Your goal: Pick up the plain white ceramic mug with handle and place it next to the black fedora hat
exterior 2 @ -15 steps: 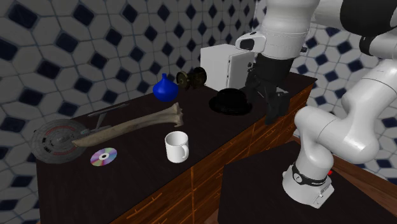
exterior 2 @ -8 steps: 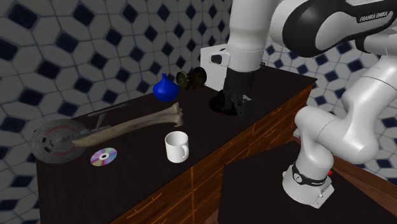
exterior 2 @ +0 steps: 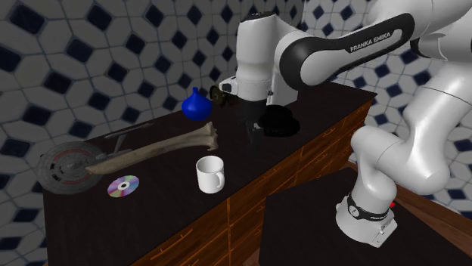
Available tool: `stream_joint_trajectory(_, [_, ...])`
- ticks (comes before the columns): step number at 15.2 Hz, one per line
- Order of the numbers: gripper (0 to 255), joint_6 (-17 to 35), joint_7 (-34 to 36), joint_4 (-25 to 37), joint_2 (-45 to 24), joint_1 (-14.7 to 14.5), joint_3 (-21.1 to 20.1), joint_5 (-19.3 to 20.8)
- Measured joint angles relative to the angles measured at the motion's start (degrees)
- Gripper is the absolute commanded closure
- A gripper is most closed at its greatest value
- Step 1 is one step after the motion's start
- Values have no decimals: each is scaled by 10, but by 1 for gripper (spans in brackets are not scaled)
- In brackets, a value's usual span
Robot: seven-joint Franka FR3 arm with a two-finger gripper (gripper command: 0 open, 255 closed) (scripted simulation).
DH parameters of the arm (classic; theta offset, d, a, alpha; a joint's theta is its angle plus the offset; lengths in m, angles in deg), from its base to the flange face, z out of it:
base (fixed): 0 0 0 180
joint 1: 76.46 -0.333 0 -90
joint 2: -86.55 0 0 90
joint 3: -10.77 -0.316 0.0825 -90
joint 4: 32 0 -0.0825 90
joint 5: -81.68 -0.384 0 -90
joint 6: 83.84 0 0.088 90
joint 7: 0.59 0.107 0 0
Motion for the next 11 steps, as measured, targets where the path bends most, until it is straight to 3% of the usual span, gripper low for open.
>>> stream_joint_trajectory(6, [0,77,-64,40,-112,1,61,-28])
stream_joint_trajectory(11, [0,134,-136,90,-226,5,105,-86])
